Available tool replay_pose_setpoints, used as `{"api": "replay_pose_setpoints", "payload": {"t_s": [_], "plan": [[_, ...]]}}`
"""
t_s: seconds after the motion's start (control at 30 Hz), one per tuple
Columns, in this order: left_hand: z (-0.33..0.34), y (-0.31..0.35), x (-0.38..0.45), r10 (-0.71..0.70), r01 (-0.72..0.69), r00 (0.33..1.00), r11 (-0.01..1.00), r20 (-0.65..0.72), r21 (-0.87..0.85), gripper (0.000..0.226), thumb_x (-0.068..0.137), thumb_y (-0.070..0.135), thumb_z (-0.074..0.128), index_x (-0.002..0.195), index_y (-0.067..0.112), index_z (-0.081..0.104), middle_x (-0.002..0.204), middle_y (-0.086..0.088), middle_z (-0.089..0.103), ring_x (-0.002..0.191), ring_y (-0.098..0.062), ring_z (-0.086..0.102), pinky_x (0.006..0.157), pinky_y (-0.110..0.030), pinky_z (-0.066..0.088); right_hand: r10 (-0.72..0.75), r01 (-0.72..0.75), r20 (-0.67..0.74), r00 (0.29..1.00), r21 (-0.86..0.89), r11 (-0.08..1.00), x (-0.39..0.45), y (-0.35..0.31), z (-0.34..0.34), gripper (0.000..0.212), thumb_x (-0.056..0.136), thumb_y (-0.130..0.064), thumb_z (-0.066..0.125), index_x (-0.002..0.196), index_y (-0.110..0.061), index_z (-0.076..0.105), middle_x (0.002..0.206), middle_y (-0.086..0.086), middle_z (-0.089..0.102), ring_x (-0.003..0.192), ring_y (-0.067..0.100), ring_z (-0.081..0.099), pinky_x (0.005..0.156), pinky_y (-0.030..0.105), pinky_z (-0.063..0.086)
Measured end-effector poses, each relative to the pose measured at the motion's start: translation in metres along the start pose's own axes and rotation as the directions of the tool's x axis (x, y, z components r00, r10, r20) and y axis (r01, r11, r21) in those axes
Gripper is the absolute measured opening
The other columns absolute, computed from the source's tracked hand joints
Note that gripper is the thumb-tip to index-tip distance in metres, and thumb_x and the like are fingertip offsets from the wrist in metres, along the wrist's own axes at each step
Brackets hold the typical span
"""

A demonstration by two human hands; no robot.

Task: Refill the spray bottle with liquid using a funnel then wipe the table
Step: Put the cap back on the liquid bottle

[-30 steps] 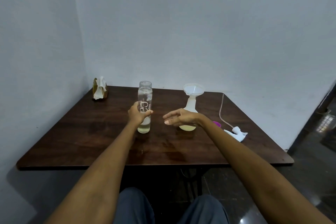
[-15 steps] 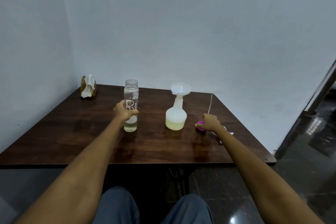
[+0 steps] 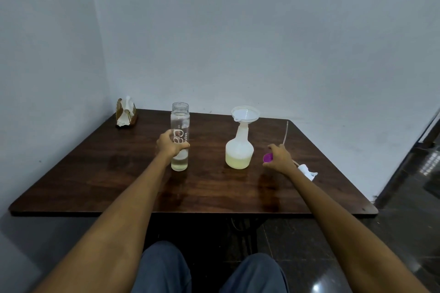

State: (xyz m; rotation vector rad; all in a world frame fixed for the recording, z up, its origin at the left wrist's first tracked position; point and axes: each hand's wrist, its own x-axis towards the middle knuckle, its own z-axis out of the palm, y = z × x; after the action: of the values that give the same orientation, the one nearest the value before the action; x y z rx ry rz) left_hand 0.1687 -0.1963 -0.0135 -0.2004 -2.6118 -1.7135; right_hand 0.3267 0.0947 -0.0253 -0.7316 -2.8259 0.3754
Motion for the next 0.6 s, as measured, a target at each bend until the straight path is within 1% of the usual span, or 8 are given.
{"api": "replay_pose_setpoints", "payload": {"t_s": [0.07,0.13,0.23,0.3,0.33,0.4,0.5,0.6], "plan": [[-0.001,0.000,-0.001,0.006,-0.006,1.000,1.000,0.011,0.001,0.059,0.062,0.017,0.086,0.116,0.015,0.064,0.114,-0.009,0.069,0.105,-0.026,0.064,0.092,-0.038,0.053,-0.070,0.068,0.030,0.997,0.050,0.996,-0.005,-0.009,-0.012,0.065,0.074,-0.026,0.076,0.130,-0.010,0.046,0.122,0.012,0.050,0.113,0.028,0.053,0.090,0.032,0.044],[-0.002,0.000,-0.003,0.009,-0.009,1.000,1.000,0.020,-0.005,0.059,0.062,0.017,0.086,0.116,0.015,0.063,0.114,-0.010,0.068,0.106,-0.027,0.064,0.093,-0.041,0.052,-0.135,0.124,0.116,0.984,0.100,0.987,-0.011,-0.022,-0.027,0.059,0.073,-0.020,0.076,0.125,-0.011,0.050,0.107,0.005,0.051,0.104,0.023,0.054,0.078,0.026,0.043],[-0.004,0.000,-0.003,0.024,-0.024,0.999,1.000,0.033,0.007,0.059,0.063,0.018,0.086,0.117,0.015,0.063,0.115,-0.010,0.068,0.107,-0.027,0.064,0.094,-0.042,0.052,-0.235,0.118,0.283,0.930,0.377,0.919,-0.027,-0.050,-0.055,0.051,0.073,-0.005,0.075,0.118,-0.013,0.052,0.098,0.003,0.051,0.085,0.017,0.056,0.062,0.021,0.051],[-0.006,0.000,-0.004,0.033,-0.034,0.998,0.999,0.047,0.019,0.058,0.064,0.018,0.085,0.116,0.014,0.063,0.115,-0.010,0.068,0.106,-0.028,0.064,0.093,-0.042,0.052,-0.326,0.122,0.345,0.880,0.501,0.857,-0.040,-0.073,-0.075,0.051,0.070,-0.001,0.075,0.114,-0.016,0.054,0.088,0.001,0.055,0.070,0.008,0.059,0.058,0.018,0.052],[-0.007,0.001,-0.005,0.041,-0.042,0.998,0.999,0.055,0.025,0.057,0.064,0.019,0.085,0.116,0.014,0.062,0.115,-0.010,0.068,0.106,-0.028,0.064,0.093,-0.042,0.052,-0.366,0.147,0.336,0.868,0.530,0.835,-0.045,-0.086,-0.086,0.051,0.068,-0.001,0.076,0.111,-0.018,0.055,0.084,-0.001,0.057,0.065,0.003,0.059,0.057,0.015,0.051],[-0.007,0.002,-0.008,0.048,-0.051,0.997,0.998,0.065,0.038,0.056,0.065,0.019,0.084,0.116,0.013,0.062,0.115,-0.010,0.068,0.106,-0.029,0.064,0.092,-0.041,0.052,-0.429,0.213,0.270,0.862,0.576,0.789,-0.049,-0.112,-0.102,0.050,0.070,0.000,0.078,0.110,-0.019,0.057,0.084,-0.002,0.061,0.068,0.002,0.060,0.057,0.013,0.050],[-0.007,0.002,-0.010,0.052,-0.054,0.997,0.998,0.064,0.030,0.054,0.066,0.018,0.084,0.116,0.014,0.062,0.115,-0.011,0.068,0.107,-0.029,0.063,0.090,-0.038,0.052,-0.465,0.315,0.100,0.880,0.609,0.728,-0.043,-0.154,-0.115,0.059,0.073,-0.008,0.079,0.124,-0.019,0.051,0.094,0.002,0.064,0.079,0.009,0.061,0.061,0.009,0.051],[-0.010,0.003,-0.008,0.064,-0.068,0.995,0.997,0.072,0.047,0.054,0.066,0.019,0.083,0.115,0.015,0.063,0.115,-0.011,0.068,0.108,-0.028,0.063,0.088,-0.036,0.049,-0.511,0.447,-0.008,0.860,0.497,0.744,-0.028,-0.194,-0.116,0.071,0.073,-0.017,0.080,0.133,-0.020,0.043,0.101,0.007,0.063,0.089,0.014,0.058,0.074,0.012,0.049]]}}
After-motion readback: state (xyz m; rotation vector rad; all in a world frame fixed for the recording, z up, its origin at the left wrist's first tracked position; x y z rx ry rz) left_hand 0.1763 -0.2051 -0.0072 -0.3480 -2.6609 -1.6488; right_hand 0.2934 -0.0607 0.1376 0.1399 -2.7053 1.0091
